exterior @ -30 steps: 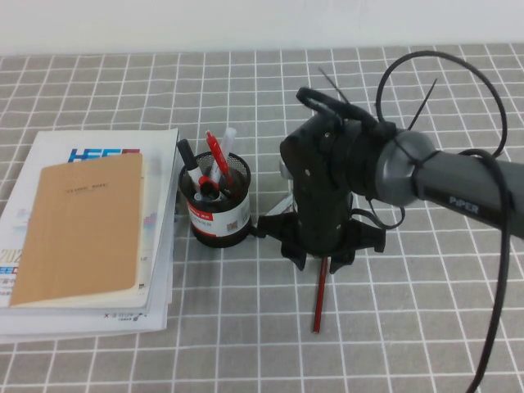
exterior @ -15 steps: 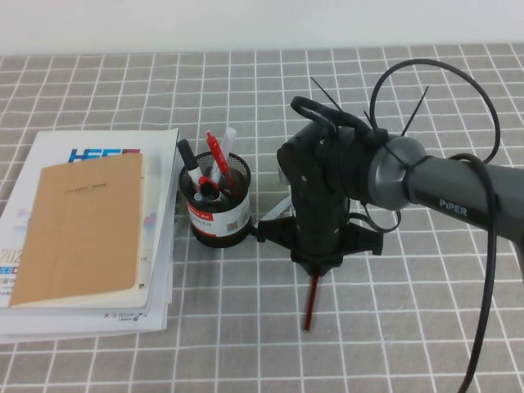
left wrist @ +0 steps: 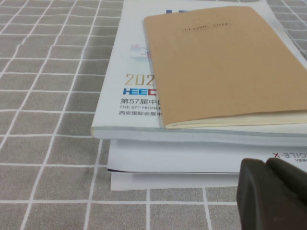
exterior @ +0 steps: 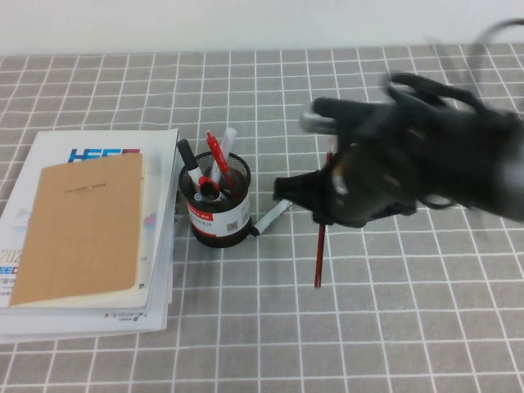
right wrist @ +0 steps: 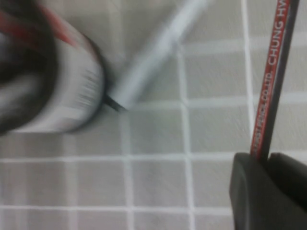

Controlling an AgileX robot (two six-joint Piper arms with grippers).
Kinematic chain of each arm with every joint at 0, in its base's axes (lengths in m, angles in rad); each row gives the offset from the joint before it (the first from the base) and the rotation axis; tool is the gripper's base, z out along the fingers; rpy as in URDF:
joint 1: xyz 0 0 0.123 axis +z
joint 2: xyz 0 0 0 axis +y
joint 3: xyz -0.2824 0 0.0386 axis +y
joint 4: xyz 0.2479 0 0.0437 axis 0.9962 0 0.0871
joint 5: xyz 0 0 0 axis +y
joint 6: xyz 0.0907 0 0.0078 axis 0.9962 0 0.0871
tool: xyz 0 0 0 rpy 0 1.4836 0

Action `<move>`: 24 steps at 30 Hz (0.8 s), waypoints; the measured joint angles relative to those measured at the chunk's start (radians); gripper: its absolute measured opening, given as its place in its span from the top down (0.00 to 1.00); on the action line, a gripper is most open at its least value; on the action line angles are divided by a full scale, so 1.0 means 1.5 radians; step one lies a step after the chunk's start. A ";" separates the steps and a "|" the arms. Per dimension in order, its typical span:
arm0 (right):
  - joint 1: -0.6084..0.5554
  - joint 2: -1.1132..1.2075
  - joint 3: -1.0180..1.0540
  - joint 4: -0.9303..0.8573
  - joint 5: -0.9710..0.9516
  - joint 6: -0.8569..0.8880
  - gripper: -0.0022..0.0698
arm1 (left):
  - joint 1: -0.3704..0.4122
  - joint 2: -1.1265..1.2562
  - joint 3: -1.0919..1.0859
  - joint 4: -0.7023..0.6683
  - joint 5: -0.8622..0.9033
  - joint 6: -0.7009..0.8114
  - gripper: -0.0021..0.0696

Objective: Put the pen into the pen holder
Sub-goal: Place the pen onto the pen holder

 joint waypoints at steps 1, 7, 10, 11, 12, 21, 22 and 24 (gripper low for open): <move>0.000 -0.038 0.053 -0.020 -0.070 0.009 0.96 | 0.000 0.000 0.000 0.000 0.000 0.000 0.98; -0.024 -0.173 0.306 -0.180 -0.552 -0.017 0.96 | 0.000 0.000 0.000 0.000 0.000 0.000 0.98; -0.036 -0.181 0.340 -0.197 -0.739 -0.149 0.96 | 0.000 0.000 0.000 0.000 0.000 0.000 0.98; -0.036 -0.178 0.341 -0.190 -0.783 -0.184 0.96 | 0.000 0.000 0.000 0.000 0.000 0.000 0.98; -0.036 -0.171 0.341 -0.176 -0.840 -0.245 0.96 | 0.000 0.000 0.000 0.000 0.000 0.000 0.98; -0.036 -0.002 0.244 -0.043 -1.104 -0.422 0.96 | 0.000 0.000 0.000 0.000 0.000 0.000 0.98; -0.036 0.021 0.232 -0.038 -1.109 -0.424 0.96 | 0.000 0.000 0.000 0.000 0.000 0.000 0.98; -0.036 0.058 0.207 -0.031 -1.110 -0.425 0.96 | 0.000 0.000 0.000 0.000 0.000 0.000 0.98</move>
